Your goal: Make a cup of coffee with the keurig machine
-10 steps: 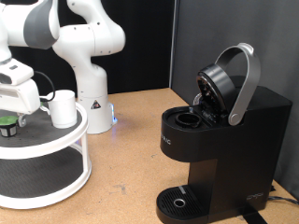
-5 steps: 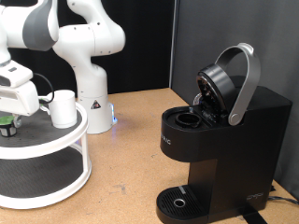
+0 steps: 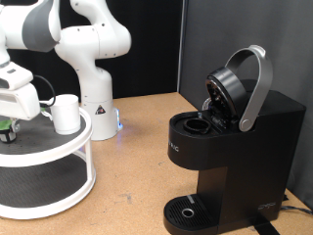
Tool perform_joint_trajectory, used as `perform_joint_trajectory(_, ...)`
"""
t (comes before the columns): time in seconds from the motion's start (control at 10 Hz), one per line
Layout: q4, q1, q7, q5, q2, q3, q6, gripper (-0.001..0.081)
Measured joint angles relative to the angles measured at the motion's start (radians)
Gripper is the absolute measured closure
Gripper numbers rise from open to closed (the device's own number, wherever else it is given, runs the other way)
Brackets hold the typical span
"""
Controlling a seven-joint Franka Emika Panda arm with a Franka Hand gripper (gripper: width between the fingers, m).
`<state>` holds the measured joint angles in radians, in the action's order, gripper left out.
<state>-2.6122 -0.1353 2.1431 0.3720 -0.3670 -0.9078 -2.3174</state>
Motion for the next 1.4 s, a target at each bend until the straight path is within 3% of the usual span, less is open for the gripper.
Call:
perform_joint_trajectory(0.7, 0.143, 0.0, 0.008, -0.069, -0.119, 0.037, 0.273, 0.0339)
perform_joint_trajectory(1.0, 0.149, 0.001, 0.002, -0.07, -0.126, 0.042, 0.292, 0.0339)
perform_joint_trajectory(1.2, 0.146, -0.007, -0.011, -0.155, -0.126, 0.041, 0.315, 0.0339)
perform_joint_trajectory(1.4, 0.17, -0.033, -0.043, -0.31, -0.126, 0.04, 0.389, 0.0339)
